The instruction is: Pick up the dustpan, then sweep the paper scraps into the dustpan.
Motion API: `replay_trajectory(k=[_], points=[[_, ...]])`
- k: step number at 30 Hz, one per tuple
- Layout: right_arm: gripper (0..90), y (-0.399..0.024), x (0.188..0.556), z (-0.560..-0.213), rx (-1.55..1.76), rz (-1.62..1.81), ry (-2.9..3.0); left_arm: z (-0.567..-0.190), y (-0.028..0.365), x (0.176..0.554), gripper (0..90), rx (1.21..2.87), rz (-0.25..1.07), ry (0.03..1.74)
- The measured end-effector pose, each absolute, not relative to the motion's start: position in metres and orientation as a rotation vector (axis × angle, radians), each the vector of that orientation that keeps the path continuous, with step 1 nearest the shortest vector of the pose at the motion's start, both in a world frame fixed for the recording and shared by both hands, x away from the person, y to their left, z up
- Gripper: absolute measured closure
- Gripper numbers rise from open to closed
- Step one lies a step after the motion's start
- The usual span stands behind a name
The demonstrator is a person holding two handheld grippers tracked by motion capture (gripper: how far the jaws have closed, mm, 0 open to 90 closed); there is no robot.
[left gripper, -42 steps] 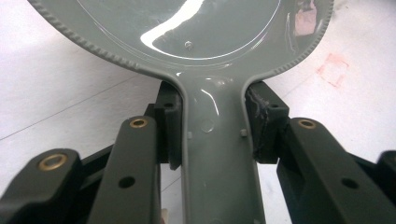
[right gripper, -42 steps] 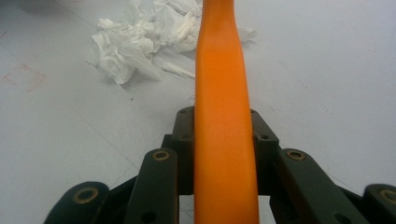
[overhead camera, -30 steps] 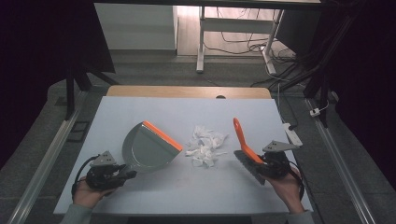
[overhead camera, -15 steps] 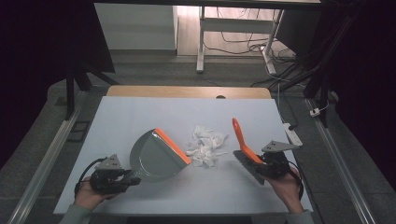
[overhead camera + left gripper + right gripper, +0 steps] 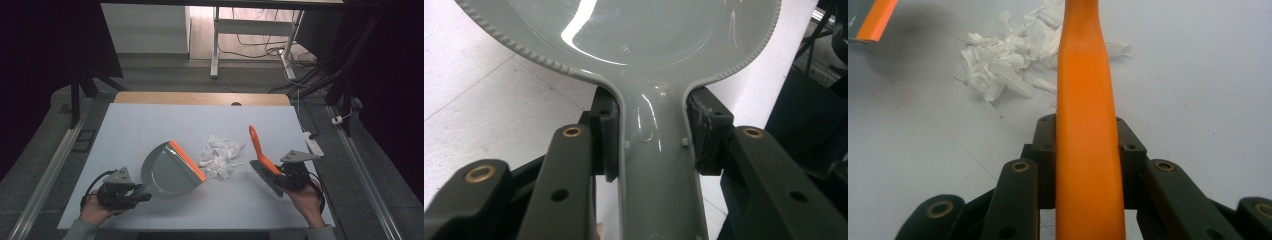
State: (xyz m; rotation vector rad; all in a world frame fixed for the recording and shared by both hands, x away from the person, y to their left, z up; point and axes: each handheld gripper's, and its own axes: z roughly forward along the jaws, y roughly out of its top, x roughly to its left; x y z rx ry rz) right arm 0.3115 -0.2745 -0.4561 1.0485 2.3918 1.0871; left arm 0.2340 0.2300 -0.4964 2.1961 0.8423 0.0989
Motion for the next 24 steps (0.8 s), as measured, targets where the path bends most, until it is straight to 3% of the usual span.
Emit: replay_trajectory(k=[24], points=[[71.0, -0.236, 0.348, -0.442, 1.028, 1.145, 2.351, -0.499, 0.225, 0.232, 61.6, 2.265, 0.025, 0.843]])
